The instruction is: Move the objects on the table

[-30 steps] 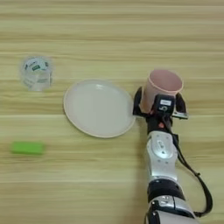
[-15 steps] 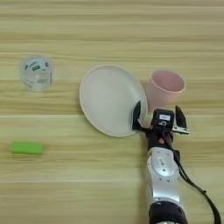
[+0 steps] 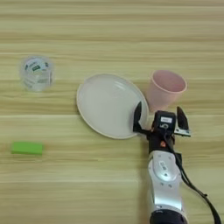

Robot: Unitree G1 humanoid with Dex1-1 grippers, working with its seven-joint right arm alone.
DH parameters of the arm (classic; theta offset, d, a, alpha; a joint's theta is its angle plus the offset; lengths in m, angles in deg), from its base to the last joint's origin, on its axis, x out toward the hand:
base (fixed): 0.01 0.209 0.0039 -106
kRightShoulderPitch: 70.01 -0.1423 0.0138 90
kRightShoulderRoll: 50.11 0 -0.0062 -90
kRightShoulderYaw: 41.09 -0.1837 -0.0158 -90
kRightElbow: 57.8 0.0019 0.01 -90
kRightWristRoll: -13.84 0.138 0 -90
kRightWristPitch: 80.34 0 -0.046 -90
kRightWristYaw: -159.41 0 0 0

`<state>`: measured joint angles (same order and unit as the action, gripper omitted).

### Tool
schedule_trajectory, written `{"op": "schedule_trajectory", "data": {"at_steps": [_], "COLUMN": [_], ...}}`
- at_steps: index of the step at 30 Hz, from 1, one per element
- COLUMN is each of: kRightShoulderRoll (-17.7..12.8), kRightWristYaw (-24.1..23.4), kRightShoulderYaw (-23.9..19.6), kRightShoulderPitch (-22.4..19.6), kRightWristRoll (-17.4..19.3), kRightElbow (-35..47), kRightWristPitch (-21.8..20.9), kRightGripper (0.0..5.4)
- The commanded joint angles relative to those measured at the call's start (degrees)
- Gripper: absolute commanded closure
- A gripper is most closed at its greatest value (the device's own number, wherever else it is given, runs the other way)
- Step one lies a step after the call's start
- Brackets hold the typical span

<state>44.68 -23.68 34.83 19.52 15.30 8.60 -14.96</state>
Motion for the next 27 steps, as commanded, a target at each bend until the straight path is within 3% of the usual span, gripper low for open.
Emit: {"op": "schedule_trajectory", "data": {"at_steps": [1, 6, 12, 19, 27], "kRightShoulderRoll": [0.5, 2.8, 3.2, 3.4, 4.4], "kRightWristYaw": [0.6, 1.9, 2.3, 3.6, 7.9], "kRightShoulderYaw": [1.1, 3.2, 3.2, 3.4, 3.6], "kRightShoulderPitch": [0.9, 5.3, 7.8, 8.3, 8.6], "kRightWristRoll": [-0.1, -0.1, 0.2, 1.1, 6.8], "kRightElbow": [7.1, 11.9, 17.5, 20.6, 22.7], "kRightWristPitch": [0.3, 1.6, 3.4, 4.4, 8.7], "kRightGripper": [0.03, 0.03, 0.03, 0.03, 0.03]}}
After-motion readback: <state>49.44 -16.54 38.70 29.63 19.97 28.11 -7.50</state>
